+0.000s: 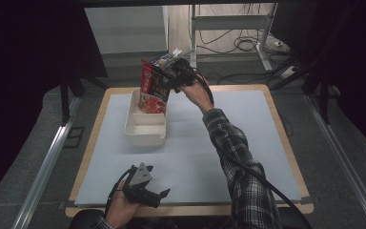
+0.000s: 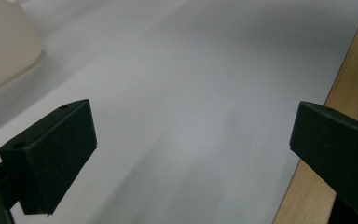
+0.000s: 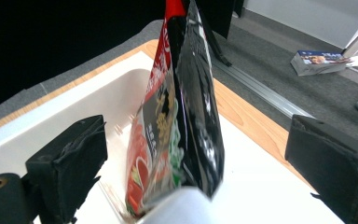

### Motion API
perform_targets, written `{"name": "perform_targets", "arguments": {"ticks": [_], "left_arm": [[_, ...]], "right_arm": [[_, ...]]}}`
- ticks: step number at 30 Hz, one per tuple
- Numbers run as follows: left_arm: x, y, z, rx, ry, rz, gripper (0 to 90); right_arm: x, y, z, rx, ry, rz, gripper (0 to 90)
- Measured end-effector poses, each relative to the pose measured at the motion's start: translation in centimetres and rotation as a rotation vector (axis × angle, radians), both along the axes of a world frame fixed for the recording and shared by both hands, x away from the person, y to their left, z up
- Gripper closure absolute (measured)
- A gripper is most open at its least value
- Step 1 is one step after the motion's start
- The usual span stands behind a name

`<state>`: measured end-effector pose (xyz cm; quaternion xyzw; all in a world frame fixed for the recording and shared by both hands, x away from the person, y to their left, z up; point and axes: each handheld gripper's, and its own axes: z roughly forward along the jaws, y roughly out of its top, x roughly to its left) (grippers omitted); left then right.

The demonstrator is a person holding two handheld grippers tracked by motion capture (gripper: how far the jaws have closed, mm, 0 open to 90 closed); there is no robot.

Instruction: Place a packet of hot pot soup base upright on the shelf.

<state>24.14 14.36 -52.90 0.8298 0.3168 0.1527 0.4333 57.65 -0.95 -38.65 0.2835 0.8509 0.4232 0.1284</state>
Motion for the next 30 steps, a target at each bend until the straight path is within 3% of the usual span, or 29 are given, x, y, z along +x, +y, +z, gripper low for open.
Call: {"name": "perform_targets", "arguments": {"ticks": [11,20,30], "left_arm": [[0.0,-0.1,-0.1,0.015,0.001,-0.005,0.1],[0.0,-0.2,-0.1,0.031,0.03,-0.009,0.7],[0.0,-0.3,-0.1,0.037,0.028,-0.01,0.7]], "right_arm": [[-1.2,-1.7,0.0,-0.011,-0.006,0.012,4.9],[-3.0,-2.9,0.3,-0.024,0.012,0.041,3.6],[-5.4,-4.3,0.3,-0.035,-0.016,0.06,0.2]]}}
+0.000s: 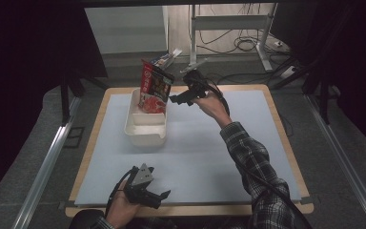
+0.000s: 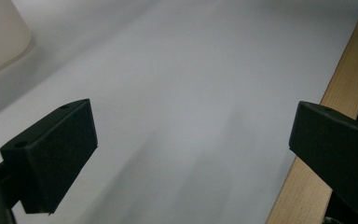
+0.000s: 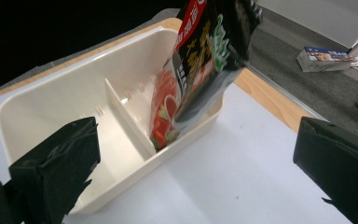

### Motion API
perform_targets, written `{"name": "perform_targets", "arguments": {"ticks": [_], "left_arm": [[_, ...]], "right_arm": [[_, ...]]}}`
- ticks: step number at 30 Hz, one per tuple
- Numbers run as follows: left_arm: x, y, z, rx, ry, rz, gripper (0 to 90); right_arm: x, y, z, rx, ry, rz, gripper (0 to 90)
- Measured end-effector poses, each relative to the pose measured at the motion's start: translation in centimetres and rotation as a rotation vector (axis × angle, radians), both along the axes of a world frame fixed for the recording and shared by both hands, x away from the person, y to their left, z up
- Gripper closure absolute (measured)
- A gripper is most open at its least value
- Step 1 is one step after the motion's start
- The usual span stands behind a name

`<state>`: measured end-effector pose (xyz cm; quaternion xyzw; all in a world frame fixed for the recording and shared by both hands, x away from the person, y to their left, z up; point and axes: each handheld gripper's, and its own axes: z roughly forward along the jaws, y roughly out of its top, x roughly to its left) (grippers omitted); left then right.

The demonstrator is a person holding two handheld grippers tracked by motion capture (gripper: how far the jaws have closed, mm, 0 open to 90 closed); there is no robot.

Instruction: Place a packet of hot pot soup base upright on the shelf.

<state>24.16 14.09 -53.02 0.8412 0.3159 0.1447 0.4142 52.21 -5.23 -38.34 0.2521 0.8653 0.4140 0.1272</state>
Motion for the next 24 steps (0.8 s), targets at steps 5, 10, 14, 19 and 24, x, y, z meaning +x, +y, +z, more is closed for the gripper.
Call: {"name": "perform_targets", "arguments": {"ticks": [5,10,14,19,24], "left_arm": [[0.0,-0.1,0.1,0.011,0.021,0.0,1.5],[0.0,-0.1,0.1,0.007,0.022,0.0,1.7],[0.0,0.0,0.1,0.004,0.014,0.003,1.7],[0.0,-0.1,0.1,0.012,-0.002,-0.001,1.6],[-0.1,-0.1,0.1,0.014,-0.013,-0.001,1.5]], "right_arm": [[-1.0,-0.7,-0.3,0.0,-0.007,0.009,0.1],[-2.3,-1.4,-0.8,0.0,-0.019,0.004,0.2],[-3.3,-2.1,-1.1,0.008,-0.025,0.008,0.5],[-4.4,-2.9,-1.7,0.017,-0.025,-0.001,0.8],[-5.5,-3.8,-2.6,0.01,-0.023,-0.005,0.8]]}}
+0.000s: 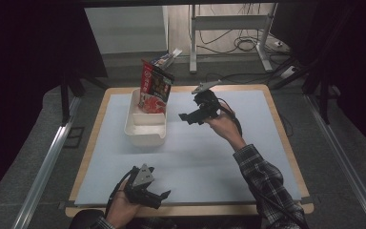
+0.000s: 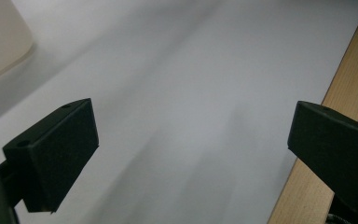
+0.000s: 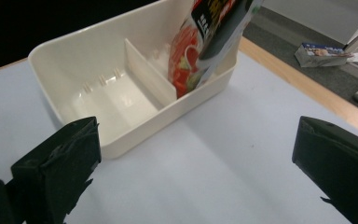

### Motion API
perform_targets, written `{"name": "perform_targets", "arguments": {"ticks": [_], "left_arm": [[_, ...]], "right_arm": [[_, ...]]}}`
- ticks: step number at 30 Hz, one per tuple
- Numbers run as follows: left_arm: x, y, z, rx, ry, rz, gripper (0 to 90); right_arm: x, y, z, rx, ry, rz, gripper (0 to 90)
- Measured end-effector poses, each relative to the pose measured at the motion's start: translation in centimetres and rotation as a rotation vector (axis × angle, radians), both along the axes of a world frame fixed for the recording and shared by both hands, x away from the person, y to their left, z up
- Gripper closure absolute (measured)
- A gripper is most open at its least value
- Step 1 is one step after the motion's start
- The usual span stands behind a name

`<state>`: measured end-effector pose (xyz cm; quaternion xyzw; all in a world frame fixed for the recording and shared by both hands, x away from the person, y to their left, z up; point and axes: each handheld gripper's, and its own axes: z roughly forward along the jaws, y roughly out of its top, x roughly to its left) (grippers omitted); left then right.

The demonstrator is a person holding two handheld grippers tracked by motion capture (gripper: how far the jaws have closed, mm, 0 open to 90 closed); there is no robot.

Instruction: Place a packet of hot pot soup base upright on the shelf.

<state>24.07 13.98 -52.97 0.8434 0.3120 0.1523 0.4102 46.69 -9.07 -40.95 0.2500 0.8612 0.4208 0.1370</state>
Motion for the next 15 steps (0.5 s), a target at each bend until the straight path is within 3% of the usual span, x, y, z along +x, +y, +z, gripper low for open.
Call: {"name": "perform_targets", "arguments": {"ticks": [10,15], "left_arm": [[0.0,-0.1,-0.2,0.019,-0.008,-0.006,1.4],[0.0,0.0,-0.1,0.017,-0.014,-0.005,1.4]], "right_arm": [[-2.1,-2.3,-2.3,0.018,0.039,-0.004,0.8],[-2.8,-3.7,-3.2,-0.001,0.015,-0.023,0.8]]}}
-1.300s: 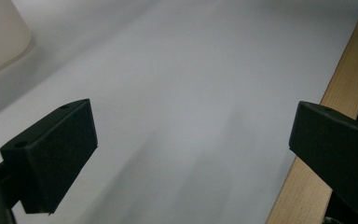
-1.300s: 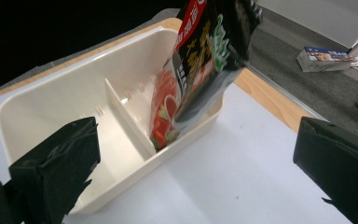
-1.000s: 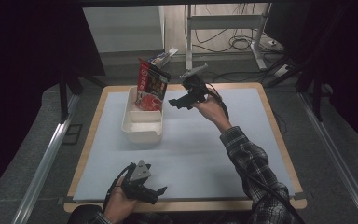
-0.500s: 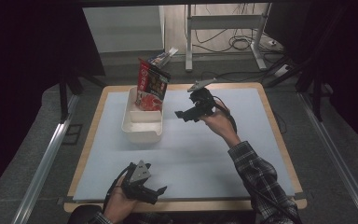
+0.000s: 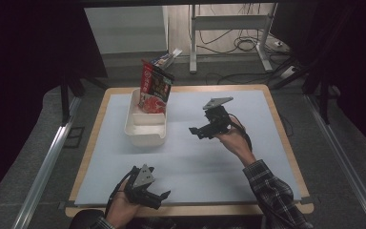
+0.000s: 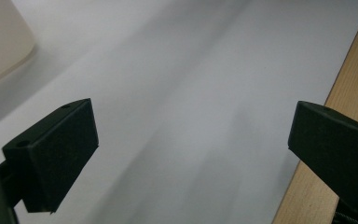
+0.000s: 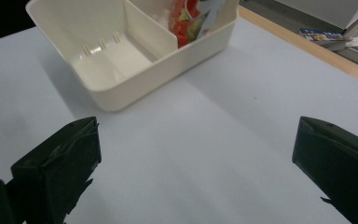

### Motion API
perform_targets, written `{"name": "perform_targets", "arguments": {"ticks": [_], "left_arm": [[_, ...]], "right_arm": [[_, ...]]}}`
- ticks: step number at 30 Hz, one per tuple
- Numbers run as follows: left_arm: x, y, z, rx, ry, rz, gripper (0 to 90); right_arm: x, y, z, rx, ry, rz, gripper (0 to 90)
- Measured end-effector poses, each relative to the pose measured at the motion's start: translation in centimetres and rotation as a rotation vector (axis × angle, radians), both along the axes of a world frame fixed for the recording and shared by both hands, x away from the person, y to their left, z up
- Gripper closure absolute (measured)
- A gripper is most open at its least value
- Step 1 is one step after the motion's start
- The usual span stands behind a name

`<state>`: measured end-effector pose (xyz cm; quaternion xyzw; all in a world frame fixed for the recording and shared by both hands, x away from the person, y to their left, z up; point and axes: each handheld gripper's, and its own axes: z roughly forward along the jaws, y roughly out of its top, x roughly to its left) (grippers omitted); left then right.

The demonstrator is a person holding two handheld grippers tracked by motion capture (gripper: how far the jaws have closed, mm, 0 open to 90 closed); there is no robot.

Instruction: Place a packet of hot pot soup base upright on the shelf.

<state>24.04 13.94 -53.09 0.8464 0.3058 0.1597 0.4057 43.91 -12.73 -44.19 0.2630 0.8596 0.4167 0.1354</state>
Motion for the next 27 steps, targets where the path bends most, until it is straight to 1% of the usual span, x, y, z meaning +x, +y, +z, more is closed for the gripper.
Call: {"name": "perform_targets", "arguments": {"ticks": [1,2,3,5,6,9,14,16,19,20,21,22,23,27], "left_arm": [[0.0,0.1,0.0,-0.001,-0.002,-0.001,1.4],[0.0,0.1,0.0,-0.001,-0.002,-0.001,1.4],[0.0,0.1,0.0,0.001,-0.002,0.0,1.4],[0.1,0.2,0.0,0.0,-0.004,0.002,1.4],[0.1,0.2,0.0,-0.001,-0.006,0.001,1.4],[0.1,0.2,0.0,0.004,-0.005,0.0,1.4],[0.1,0.1,0.0,0.013,-0.004,-0.006,1.4],[0.1,0.1,0.0,0.009,-0.004,-0.004,1.4],[0.1,0.1,0.0,0.01,-0.004,-0.001,1.4],[0.1,0.1,0.0,0.01,-0.004,-0.001,1.4],[0.1,0.1,0.0,0.012,-0.003,0.0,1.4],[0.1,0.1,0.0,0.012,-0.003,0.0,1.4],[0.1,0.2,0.0,0.013,-0.003,0.001,1.4],[0.2,0.2,0.0,0.016,-0.002,0.002,1.4]], "right_arm": [[-0.2,-0.4,-0.3,-0.003,0.009,-0.005,0.7],[-0.2,-0.4,-0.3,-0.003,0.009,-0.005,0.7],[-0.6,-1.1,-0.6,-0.008,0.009,-0.011,0.7],[-0.9,-1.7,-0.7,-0.013,0.001,-0.015,0.7],[-1.1,-1.9,-0.7,-0.012,0.003,-0.025,0.7],[-1.8,-2.8,-0.6,-0.002,-0.007,-0.031,0.7],[-2.9,-4.1,-0.6,-0.006,-0.022,-0.045,0.7],[-3.4,-4.6,-0.6,-0.009,-0.026,-0.054,0.7],[-4.0,-5.4,-0.6,-0.003,-0.032,-0.065,0.7],[-4.0,-5.4,-0.6,-0.003,-0.032,-0.065,0.7],[-4.4,-5.9,-0.7,-0.001,-0.042,-0.075,0.7],[-4.4,-5.9,-0.7,-0.001,-0.042,-0.075,0.7],[-4.8,-6.5,-0.9,-0.007,-0.05,-0.081,0.7],[-5.3,-7.4,-1.6,-0.034,-0.06,-0.104,0.7]]}}
